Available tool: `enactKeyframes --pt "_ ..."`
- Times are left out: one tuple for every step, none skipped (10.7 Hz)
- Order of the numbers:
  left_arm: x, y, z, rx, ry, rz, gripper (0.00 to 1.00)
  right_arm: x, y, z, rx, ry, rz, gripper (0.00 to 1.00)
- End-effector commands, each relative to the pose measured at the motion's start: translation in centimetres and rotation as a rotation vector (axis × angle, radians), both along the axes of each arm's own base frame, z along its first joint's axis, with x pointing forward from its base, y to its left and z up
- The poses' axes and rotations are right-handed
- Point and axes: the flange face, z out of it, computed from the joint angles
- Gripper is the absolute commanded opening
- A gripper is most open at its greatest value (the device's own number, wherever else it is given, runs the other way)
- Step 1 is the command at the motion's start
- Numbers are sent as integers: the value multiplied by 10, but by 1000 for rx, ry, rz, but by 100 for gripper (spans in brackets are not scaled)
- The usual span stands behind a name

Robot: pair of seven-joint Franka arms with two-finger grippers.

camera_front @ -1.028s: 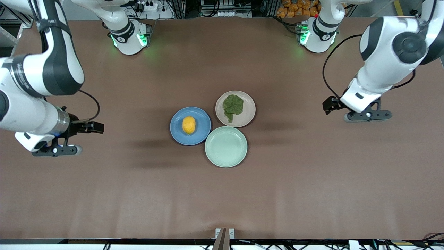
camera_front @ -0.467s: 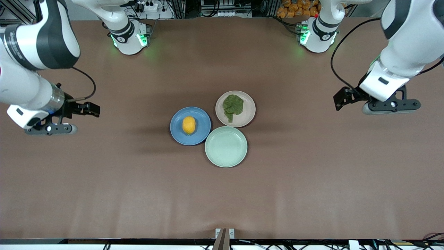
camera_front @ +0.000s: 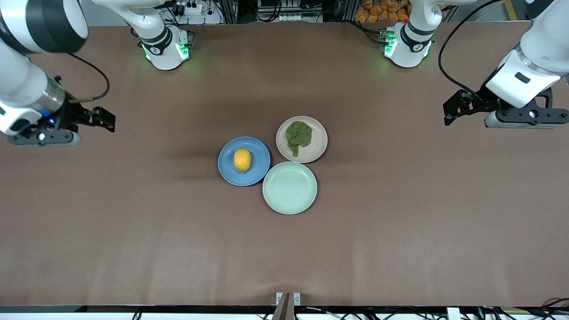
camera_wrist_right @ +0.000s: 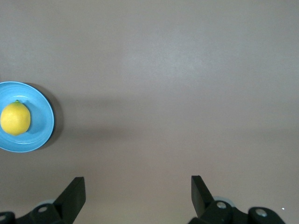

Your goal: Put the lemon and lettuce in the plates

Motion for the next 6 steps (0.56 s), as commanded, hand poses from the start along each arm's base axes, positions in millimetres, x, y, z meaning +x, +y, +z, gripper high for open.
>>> enactKeyframes --pt "-6 3 12 -9 10 -26 100 -12 -13 17 -12 13 -6 100" --pt "-8 4 17 -6 14 -32 100 -10 -12 27 -11 7 -5 100" --pt "-10 6 21 -4 18 -52 100 -3 -19 38 -10 14 -19 100" --pt "-11 7 22 5 29 -63 100 6 -27 51 -6 27 -37 100" --pt "-13 9 26 25 33 -75 100 8 -33 60 -2 15 -24 100" --pt "-15 10 29 28 39 -82 100 9 -38 62 -2 15 11 100"
